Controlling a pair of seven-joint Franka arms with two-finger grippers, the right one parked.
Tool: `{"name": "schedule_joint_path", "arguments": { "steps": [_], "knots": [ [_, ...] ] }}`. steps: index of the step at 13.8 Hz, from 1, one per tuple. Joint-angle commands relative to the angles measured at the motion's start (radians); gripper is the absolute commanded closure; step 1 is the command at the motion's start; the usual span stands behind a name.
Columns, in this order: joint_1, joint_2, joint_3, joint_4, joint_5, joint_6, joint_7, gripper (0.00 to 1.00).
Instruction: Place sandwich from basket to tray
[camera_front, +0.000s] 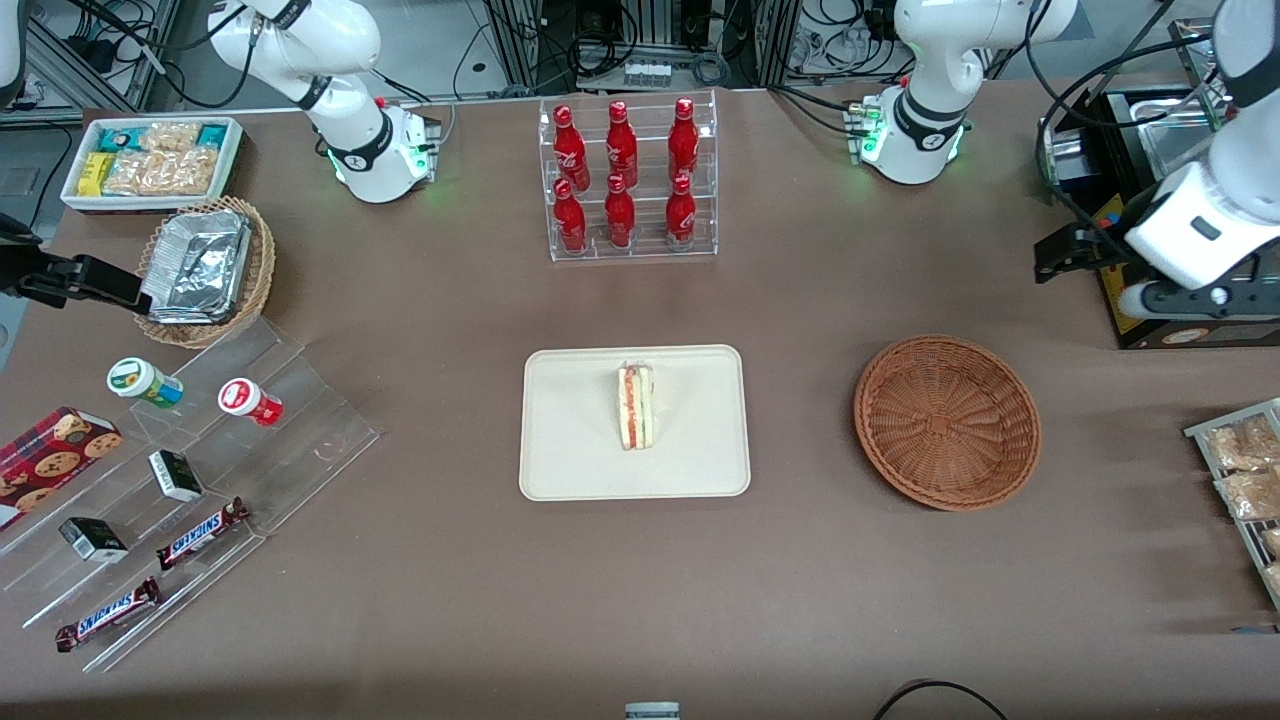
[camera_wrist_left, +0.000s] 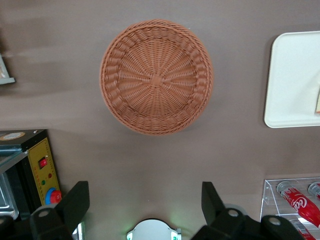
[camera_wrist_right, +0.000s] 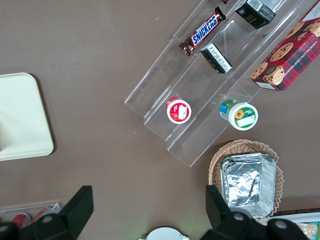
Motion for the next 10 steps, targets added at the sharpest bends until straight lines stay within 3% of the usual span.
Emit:
{"name": "schedule_joint_path", "arguments": {
  "steps": [1,10],
  "knots": [
    [-0.001,-0.060,0.024,-0.059,-0.015,0.003,0.020,0.01],
    [-0.003,-0.046,0.073,-0.024,-0.004,-0.021,0.029,0.01]
  ]
}}
